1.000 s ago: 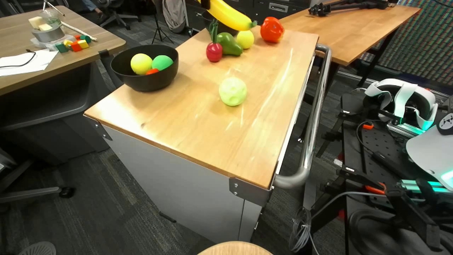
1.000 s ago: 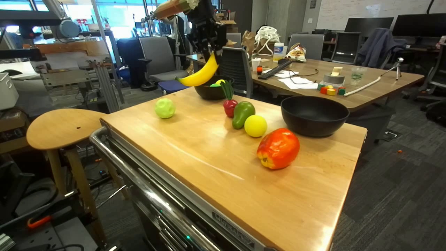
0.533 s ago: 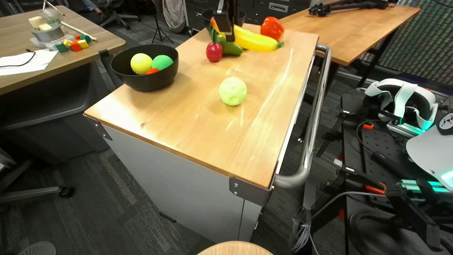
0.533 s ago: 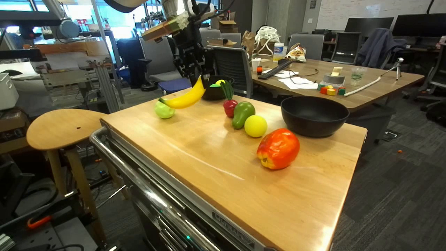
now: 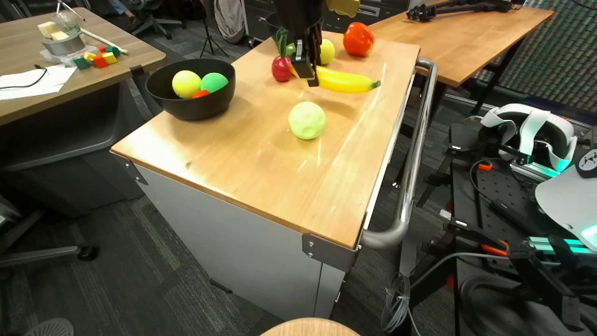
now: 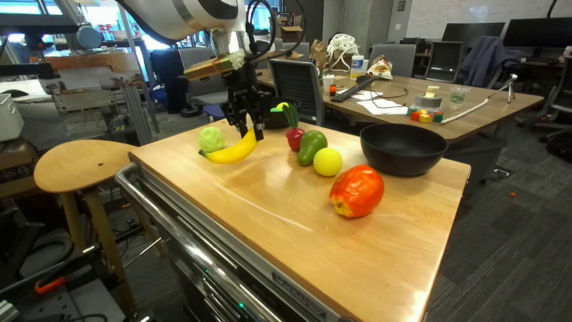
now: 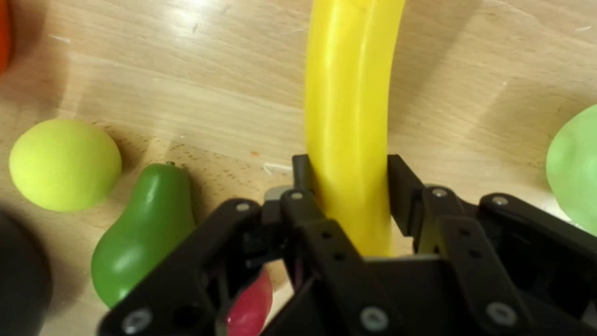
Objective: Take the fruits and vegetables out of the bowls and put them on the table
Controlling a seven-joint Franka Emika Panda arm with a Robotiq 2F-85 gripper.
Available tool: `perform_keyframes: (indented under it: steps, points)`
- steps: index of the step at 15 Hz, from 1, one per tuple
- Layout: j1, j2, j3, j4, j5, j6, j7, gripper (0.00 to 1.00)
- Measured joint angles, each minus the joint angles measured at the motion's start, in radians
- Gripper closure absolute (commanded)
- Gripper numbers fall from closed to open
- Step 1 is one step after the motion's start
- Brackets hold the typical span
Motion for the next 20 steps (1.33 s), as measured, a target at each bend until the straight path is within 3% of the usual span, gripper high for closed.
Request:
perform_keyframes:
  steps: [4,5,8,11,16,20]
  points:
    - [0.001,0.006,0.005,0.001,0.0,-0.032,-0.01,0.04]
    - [0.001,0.006,0.008,0.002,0.0,-0.041,-0.015,0.0]
    - [0.001,-0.003,0.015,0.005,0.0,-0.036,-0.028,0.0]
    - [0.002,-0.04,0.022,0.007,0.014,0.068,-0.031,0.0]
    - [0.001,-0.096,0.027,0.062,0.155,0.194,-0.03,0.0]
    - [-0.016,-0.048,0.025,0.134,0.232,0.3,-0.027,0.0]
